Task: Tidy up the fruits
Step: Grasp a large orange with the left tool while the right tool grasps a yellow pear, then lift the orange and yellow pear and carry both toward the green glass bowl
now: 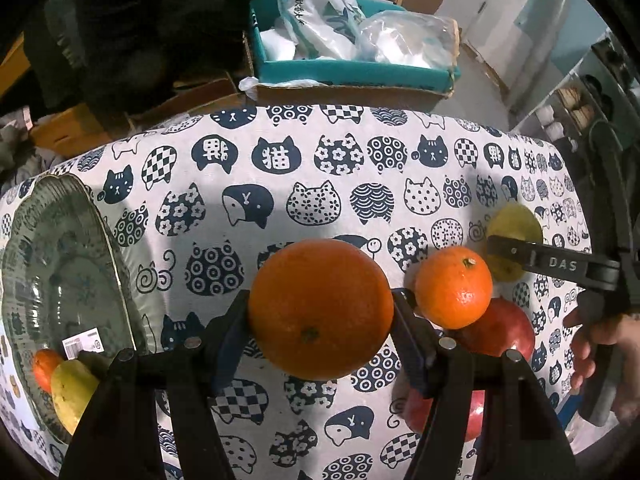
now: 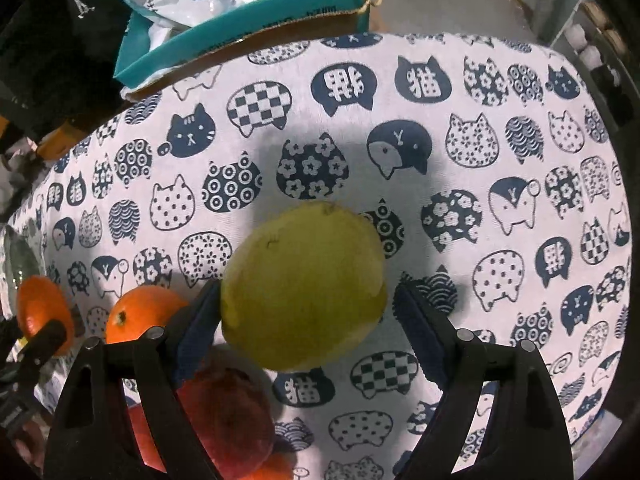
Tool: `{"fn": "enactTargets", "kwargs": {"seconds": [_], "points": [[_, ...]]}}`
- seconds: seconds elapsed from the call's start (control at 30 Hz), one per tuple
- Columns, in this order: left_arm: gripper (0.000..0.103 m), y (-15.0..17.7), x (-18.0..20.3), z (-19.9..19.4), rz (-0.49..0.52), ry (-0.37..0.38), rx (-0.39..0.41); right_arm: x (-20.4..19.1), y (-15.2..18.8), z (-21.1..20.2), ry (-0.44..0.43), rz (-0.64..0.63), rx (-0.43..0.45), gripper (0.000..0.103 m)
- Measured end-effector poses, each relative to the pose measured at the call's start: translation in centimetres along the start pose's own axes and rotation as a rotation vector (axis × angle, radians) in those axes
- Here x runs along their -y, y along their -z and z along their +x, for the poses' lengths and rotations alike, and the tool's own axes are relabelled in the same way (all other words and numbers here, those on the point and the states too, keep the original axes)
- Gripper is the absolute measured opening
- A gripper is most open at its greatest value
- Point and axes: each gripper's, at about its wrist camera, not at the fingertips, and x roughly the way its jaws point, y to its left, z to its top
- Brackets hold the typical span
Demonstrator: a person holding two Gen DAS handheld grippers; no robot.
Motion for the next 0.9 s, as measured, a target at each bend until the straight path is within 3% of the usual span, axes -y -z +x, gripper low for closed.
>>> {"fn": "enactTargets", "kwargs": {"seconds": [0.17, 0.27, 0.37, 0.63, 0.9], "points": [[0.068, 0.1, 0.0, -0.3, 0.004, 0.007, 0.0, 0.0, -0.4, 1.1, -0.023, 0.013, -0.009, 0.086], [0.068, 0.2, -0.1, -0.5, 0.005, 0.01, 0.003, -0.2, -0.6, 1.2, -0.009, 0.001, 0.0, 0.086], [0.068, 0.2, -0.4, -0.8, 0.002, 0.009, 0.006, -0.5, -0.6, 1.0, -0.01, -0.019, 0.013, 0.077], [0.068, 0.6, -1.0, -1.8, -0.007, 0.003, 0.023, -1.0, 0.8, 0.7, 0.029, -0.05, 0.048, 0.077], [0.068, 0.9, -1.4, -4.1, -0.016, 0.005, 0.069, -1.1, 2.4, -2.6, 0.065, -0.077, 0.152, 0.077]]}}
